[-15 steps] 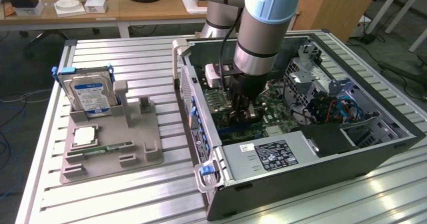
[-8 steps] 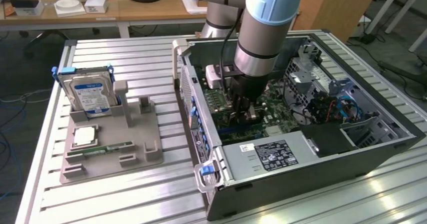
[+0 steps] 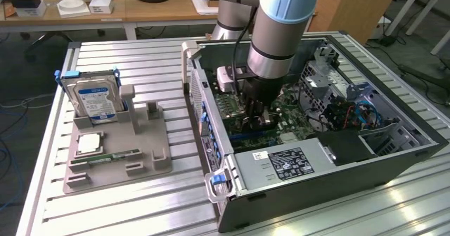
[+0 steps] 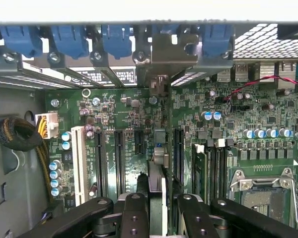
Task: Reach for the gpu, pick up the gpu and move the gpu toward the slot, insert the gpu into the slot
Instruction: 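Insert the gpu into the slot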
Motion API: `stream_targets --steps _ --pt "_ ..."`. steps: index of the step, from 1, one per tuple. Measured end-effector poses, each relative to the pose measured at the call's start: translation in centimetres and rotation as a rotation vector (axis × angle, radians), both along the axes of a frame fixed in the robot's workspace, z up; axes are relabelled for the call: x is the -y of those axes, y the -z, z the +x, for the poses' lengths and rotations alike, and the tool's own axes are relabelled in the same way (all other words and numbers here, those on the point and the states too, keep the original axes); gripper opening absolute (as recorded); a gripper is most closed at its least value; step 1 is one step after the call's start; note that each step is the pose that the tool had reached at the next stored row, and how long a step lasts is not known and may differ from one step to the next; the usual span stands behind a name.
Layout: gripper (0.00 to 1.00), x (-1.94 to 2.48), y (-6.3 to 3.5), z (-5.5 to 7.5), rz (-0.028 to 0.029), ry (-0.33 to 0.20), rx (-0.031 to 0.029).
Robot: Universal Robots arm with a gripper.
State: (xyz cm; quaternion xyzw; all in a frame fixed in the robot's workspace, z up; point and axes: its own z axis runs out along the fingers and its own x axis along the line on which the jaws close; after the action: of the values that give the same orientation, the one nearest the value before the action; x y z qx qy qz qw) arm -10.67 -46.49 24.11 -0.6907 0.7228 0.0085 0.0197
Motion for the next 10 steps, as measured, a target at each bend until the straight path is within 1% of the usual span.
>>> stream_targets --steps 7,10 --pt "0.27 0.0 -0.01 0.0 -0.0002 0.0 -0.0001" --pt "0.27 0.0 -0.03 0.34 0.0001 0.0 -0.0006"
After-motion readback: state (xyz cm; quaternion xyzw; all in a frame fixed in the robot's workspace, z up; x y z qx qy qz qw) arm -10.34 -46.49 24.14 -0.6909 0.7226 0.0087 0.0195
